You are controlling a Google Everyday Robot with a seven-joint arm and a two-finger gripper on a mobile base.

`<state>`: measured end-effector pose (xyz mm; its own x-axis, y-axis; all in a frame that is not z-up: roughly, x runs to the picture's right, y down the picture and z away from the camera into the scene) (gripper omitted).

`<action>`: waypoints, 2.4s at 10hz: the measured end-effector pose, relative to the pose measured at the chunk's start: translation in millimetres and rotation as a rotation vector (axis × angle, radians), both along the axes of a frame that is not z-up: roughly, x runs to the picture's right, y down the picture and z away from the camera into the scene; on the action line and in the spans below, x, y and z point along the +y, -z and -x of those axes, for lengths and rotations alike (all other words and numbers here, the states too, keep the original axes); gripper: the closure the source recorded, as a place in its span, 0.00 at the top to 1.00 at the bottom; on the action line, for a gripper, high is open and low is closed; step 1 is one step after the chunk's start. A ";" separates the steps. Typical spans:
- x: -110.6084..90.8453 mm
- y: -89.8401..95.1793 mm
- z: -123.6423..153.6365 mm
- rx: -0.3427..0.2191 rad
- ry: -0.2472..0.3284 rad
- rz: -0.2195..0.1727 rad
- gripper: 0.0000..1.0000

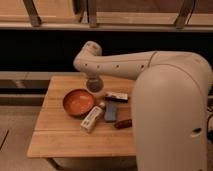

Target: Place the ceramic cup in the ceramic bowl

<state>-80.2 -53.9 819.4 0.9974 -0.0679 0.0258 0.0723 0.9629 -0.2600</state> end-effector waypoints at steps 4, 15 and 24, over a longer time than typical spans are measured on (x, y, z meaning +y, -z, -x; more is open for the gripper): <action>34.5 -25.8 76.5 -0.110 0.155 0.109 0.00; 70.2 -68.0 91.6 -0.110 0.204 0.246 0.49; 70.0 -68.3 91.3 -0.110 0.204 0.245 0.80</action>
